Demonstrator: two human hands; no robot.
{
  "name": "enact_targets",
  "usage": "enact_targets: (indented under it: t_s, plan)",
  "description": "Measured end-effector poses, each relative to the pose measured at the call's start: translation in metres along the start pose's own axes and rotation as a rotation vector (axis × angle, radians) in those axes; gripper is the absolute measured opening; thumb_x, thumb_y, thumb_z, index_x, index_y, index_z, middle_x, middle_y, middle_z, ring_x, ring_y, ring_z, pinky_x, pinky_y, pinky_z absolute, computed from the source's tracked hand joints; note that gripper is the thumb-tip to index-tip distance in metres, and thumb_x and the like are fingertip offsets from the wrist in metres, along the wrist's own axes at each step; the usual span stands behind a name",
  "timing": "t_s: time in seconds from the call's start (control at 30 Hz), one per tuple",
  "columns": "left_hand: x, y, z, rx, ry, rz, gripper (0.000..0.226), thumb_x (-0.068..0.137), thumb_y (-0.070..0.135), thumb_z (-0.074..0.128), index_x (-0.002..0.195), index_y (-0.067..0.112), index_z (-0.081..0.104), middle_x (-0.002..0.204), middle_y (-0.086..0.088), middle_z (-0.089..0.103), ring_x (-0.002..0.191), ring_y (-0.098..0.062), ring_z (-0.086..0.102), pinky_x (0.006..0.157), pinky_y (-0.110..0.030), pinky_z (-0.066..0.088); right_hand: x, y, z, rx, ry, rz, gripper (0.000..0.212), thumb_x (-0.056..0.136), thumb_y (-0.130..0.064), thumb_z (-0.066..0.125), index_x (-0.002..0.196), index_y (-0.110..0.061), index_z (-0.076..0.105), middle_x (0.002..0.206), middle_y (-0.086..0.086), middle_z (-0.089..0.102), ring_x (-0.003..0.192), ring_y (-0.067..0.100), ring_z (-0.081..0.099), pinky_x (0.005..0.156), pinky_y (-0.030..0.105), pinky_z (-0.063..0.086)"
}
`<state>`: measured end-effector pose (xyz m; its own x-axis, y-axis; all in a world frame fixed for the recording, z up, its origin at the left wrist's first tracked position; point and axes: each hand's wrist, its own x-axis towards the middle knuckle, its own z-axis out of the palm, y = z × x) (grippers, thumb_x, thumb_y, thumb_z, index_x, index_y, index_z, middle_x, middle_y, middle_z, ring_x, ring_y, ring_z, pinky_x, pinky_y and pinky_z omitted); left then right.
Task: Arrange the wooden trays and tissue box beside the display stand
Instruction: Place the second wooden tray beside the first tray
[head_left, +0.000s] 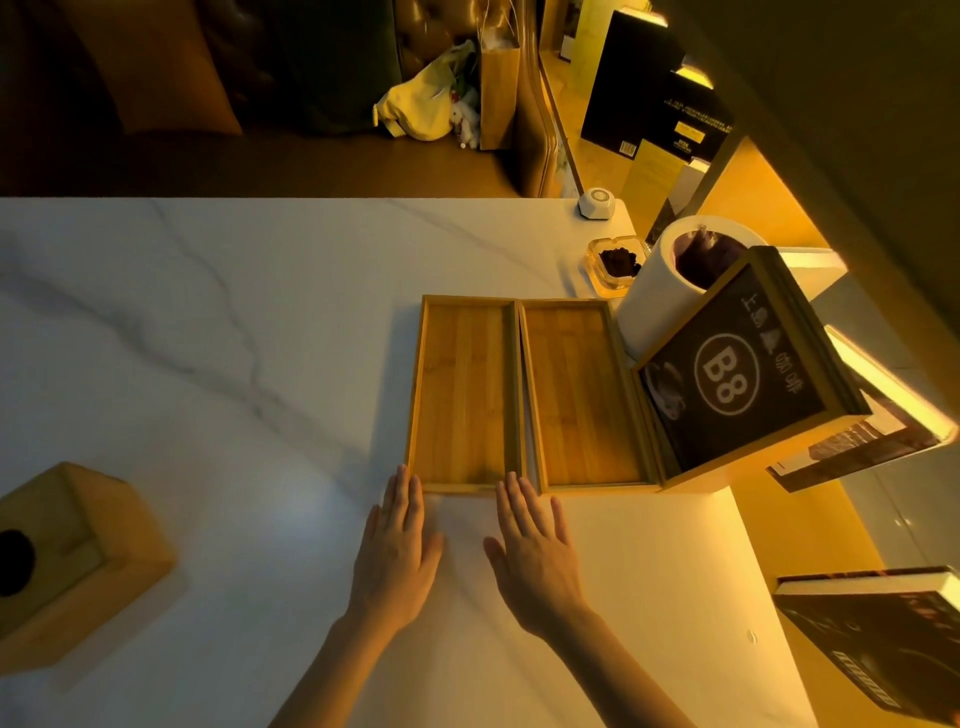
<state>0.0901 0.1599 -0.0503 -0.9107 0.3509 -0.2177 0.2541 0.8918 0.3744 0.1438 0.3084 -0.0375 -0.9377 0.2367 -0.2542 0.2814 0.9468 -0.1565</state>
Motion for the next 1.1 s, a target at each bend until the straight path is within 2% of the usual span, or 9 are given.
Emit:
enact_targets:
  t_s: [0.17,0.27,0.37,0.57,0.7,0.9,0.93,1.0,1.1]
  plan:
    - [0.0,0.0,0.004,0.001,0.013,0.011,0.081,0.081,0.062,-0.002,0.138,0.008,0.018,0.148,-0.015,0.026,0.131,-0.033,0.036,0.1,-0.041,0.033,-0.002,0.003,0.0,-0.001,-0.003,-0.021,0.063,0.091,-0.047,0.005,0.128,-0.018,0.048,0.133,0.001,0.055,0.126,0.019,0.038,0.107,0.036,-0.002]
    - [0.001,-0.001,0.004,0.002,0.026,0.035,0.083,0.079,0.064,-0.003,0.138,0.009,0.017,0.149,-0.014,0.022,0.133,-0.032,0.032,0.101,-0.038,0.023,-0.001,0.002,0.001,-0.003,0.032,-0.05,0.054,0.087,-0.047,0.027,0.128,-0.018,0.048,0.135,0.001,0.049,0.126,0.02,0.039,0.106,0.036,-0.001]
    - [0.0,-0.001,0.003,-0.032,0.047,0.045,0.084,0.078,0.066,-0.004,0.138,0.01,0.016,0.15,-0.011,0.017,0.133,-0.032,0.031,0.102,-0.041,0.03,-0.001,0.003,0.003,-0.002,0.064,-0.07,0.058,0.078,-0.047,0.045,0.127,-0.018,0.049,0.136,0.001,0.045,0.126,0.02,0.039,0.106,0.036,-0.002]
    - [-0.004,0.002,0.004,-0.067,0.057,0.072,0.077,0.082,0.062,0.003,0.137,0.011,0.02,0.144,-0.005,0.014,0.127,-0.035,0.04,0.095,-0.044,0.041,-0.004,0.01,0.002,-0.033,0.064,-0.073,0.058,0.076,-0.045,0.048,0.127,-0.017,0.049,0.132,0.003,0.055,0.126,0.02,0.039,0.107,0.035,-0.001]
    - [-0.007,0.003,0.007,-0.076,0.067,0.096,0.077,0.081,0.063,0.001,0.138,0.012,0.012,0.145,-0.004,0.01,0.13,-0.031,0.036,0.099,-0.037,0.028,-0.005,0.014,0.001,-0.031,0.071,-0.079,0.058,0.076,-0.044,0.048,0.127,-0.017,0.049,0.133,0.003,0.054,0.126,0.02,0.038,0.107,0.036,0.0]
    - [-0.009,0.003,0.011,-0.074,0.054,0.105,0.073,0.082,0.062,0.001,0.139,0.016,0.007,0.147,-0.004,0.008,0.133,-0.03,0.033,0.103,-0.04,0.021,-0.006,0.023,-0.001,-0.016,0.045,-0.115,0.061,0.076,-0.042,0.048,0.131,-0.017,0.043,0.138,0.003,0.047,0.13,0.024,0.034,0.106,0.038,-0.002]
    - [-0.009,0.003,0.011,-0.086,0.053,0.094,0.074,0.082,0.063,0.001,0.139,0.017,0.007,0.148,-0.004,0.008,0.133,-0.031,0.033,0.103,-0.039,0.024,-0.007,0.024,-0.002,0.001,0.03,-0.116,0.061,0.078,-0.041,0.047,0.133,-0.017,0.04,0.141,0.004,0.044,0.132,0.025,0.029,0.106,0.038,-0.005]
    - [-0.01,0.004,0.01,-0.118,0.051,0.078,0.069,0.084,0.06,0.009,0.139,0.018,0.007,0.149,-0.004,0.009,0.132,-0.033,0.034,0.1,-0.041,0.036,-0.007,0.025,-0.005,0.035,0.036,-0.149,0.06,0.086,-0.038,0.037,0.141,-0.017,0.022,0.15,0.002,0.016,0.138,0.029,0.003,0.104,0.035,-0.018]
    - [-0.011,0.005,0.008,-0.152,0.051,0.091,0.062,0.089,0.041,0.035,0.138,0.019,0.005,0.149,-0.002,0.003,0.133,-0.033,0.033,0.097,-0.042,0.046,-0.006,0.025,-0.006,0.085,0.022,-0.209,0.059,0.095,-0.035,0.03,0.143,-0.02,-0.001,0.144,-0.005,-0.018,0.135,0.026,-0.025,0.101,0.029,-0.032]
